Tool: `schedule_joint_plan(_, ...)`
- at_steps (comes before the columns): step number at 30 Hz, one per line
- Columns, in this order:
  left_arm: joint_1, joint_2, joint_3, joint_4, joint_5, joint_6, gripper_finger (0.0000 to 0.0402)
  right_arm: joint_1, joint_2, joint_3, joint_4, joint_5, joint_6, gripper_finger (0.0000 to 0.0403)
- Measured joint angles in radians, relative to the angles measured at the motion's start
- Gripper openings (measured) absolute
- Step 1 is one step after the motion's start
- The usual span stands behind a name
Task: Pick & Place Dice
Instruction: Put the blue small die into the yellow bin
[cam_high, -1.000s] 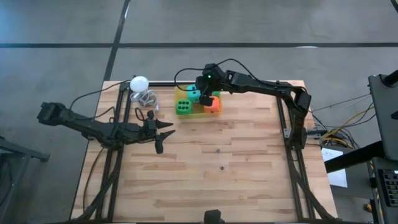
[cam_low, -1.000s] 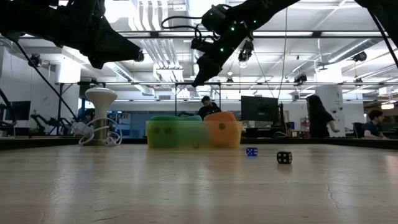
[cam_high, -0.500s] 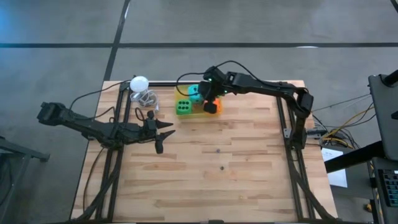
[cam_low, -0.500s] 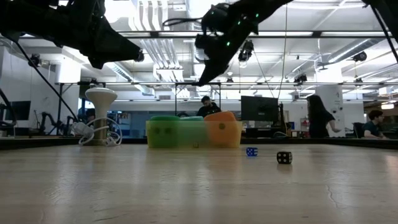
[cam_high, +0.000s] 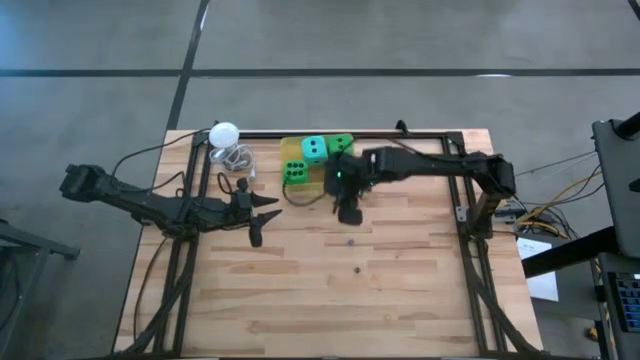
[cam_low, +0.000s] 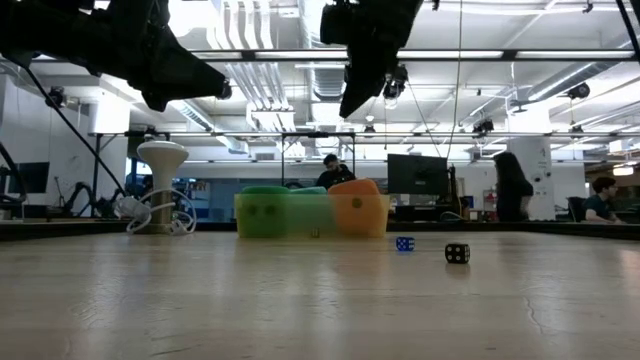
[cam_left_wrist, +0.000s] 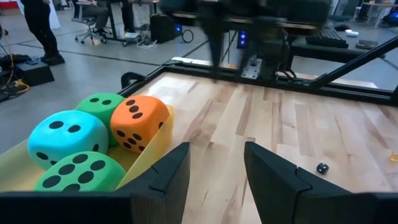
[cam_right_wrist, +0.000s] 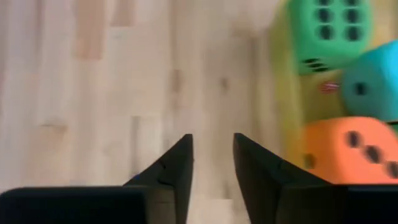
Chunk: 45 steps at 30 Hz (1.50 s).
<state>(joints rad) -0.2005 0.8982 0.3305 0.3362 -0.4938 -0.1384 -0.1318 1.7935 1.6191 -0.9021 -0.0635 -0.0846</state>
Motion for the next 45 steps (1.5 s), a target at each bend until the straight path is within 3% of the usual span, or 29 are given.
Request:
schedule_joint_plan(6, 0.000, 0.000, 0.000, -0.023, 0.008, -0.024, 0.0157, 0.142, -0.001, -0.021, 0.001, 0.002, 0.074, 0.0152)
schedule_joint_plan(16, 0.000, 0.000, 0.000, -0.058, 0.014, -0.030, 0.0158, 0.325, -0.020, -0.044, 0.019, 0.006, 0.171, 0.0171)
schedule_joint_plan(26, 0.000, 0.000, 0.000, -0.058, 0.016, -0.045, 0.0157, 0.343, -0.028, -0.213, 0.095, 0.183, 0.259, 0.0176)
schedule_joint_plan(45, 0.007, 0.000, 0.000, -0.057, 0.043, -0.100, 0.0159, 0.324, -0.027, -0.594, 0.510, 0.250, 0.351, 0.0176)
